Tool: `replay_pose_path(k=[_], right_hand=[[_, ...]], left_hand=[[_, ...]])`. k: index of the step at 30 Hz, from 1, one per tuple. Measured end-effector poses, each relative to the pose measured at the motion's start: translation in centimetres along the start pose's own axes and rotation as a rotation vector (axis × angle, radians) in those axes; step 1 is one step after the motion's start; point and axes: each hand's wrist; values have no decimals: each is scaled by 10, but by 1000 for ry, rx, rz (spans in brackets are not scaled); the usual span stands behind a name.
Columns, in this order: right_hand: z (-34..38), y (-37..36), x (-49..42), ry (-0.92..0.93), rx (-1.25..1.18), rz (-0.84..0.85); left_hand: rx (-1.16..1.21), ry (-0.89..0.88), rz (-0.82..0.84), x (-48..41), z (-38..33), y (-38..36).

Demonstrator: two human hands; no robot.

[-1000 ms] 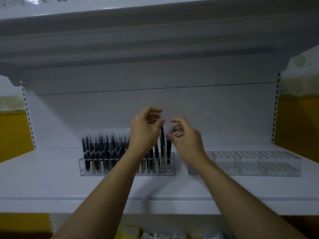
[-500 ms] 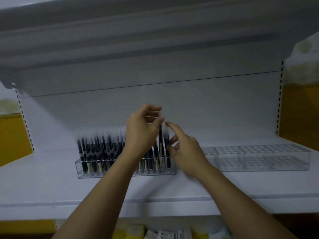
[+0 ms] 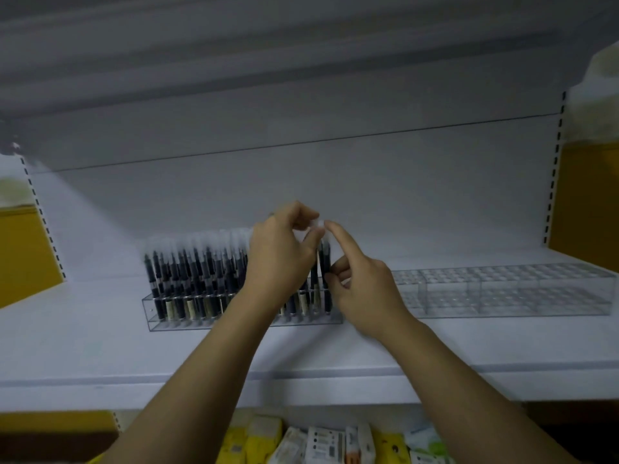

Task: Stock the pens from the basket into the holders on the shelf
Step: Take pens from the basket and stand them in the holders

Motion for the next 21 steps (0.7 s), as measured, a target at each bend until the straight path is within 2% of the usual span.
replay_pose_path(k=[3, 5, 8, 14, 21], right_hand=[[0, -1, 0, -2, 6, -6], [0, -1, 0, 2, 13, -10], [0, -1, 1, -3, 16, -7], [4, 3, 3, -24, 31, 50], [17, 18, 16, -159, -147, 101]], left_hand=[[-250, -40, -68, -5, 4, -1], [-301, -10, -43, -9, 6, 0], [-311, 36, 33, -9, 9, -2], [-264, 17, 3, 5, 11, 3], [-295, -41, 143, 26, 2, 27]])
Point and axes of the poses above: each hand's wrist, its own x-axis away from the middle knuckle, its own y-axis out of the back of the hand, z = x × y, and after that the axes turned 8 degrees about z, right-handed
